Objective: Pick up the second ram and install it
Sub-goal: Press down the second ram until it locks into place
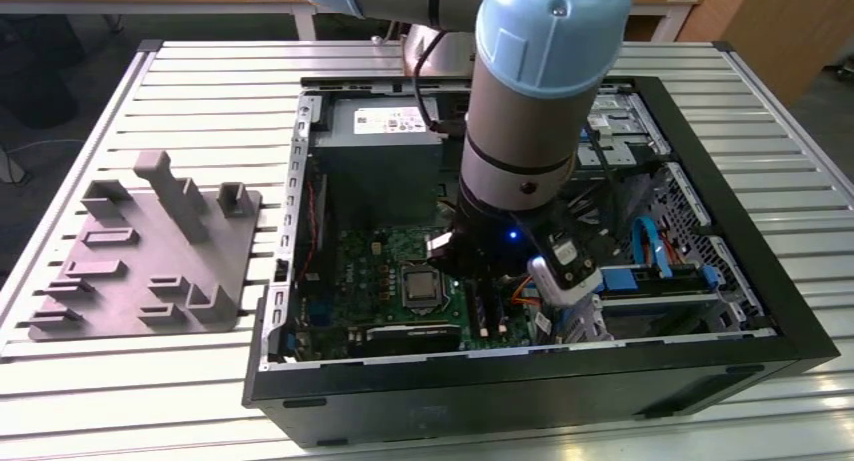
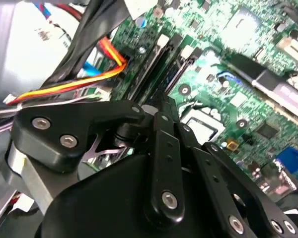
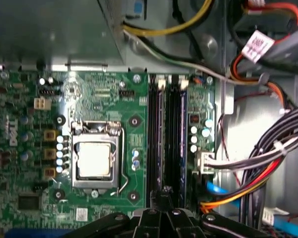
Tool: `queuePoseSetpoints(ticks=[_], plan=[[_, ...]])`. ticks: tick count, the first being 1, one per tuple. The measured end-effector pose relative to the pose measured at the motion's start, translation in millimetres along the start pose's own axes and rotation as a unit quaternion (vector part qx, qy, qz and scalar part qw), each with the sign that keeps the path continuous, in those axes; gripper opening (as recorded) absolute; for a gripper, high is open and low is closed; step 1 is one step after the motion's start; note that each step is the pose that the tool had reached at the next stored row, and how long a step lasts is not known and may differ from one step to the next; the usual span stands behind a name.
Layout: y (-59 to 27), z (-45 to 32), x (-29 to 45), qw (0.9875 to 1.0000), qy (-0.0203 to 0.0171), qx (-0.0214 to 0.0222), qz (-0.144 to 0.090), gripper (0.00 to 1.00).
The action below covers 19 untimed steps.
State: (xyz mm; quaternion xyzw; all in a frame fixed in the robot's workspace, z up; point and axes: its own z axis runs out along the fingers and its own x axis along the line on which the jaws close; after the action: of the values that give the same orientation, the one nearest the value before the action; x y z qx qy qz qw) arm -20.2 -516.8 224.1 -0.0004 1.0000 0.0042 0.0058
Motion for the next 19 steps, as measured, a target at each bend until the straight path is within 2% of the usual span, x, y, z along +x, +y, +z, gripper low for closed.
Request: queuePoseSetpoints(ticks=[9, 13, 15, 18, 19], plan=[[-4.3, 6.9, 0.2, 1.0, 0.0004, 0.0004, 0.0, 0.1], [-4.5, 7.6, 0.1, 1.0, 0.0002, 0.0005, 0.0, 0.1], [-4.2, 3.4, -0.1, 1.0, -0.0005, -0.0009, 0.0, 0.1], [-4.3, -9.9, -0.1, 1.0, 0.0, 0.0006, 0.0, 0.1], [-3.9, -12.0, -0.2, 1.0, -0.0001, 0.0005, 0.0, 0.1]])
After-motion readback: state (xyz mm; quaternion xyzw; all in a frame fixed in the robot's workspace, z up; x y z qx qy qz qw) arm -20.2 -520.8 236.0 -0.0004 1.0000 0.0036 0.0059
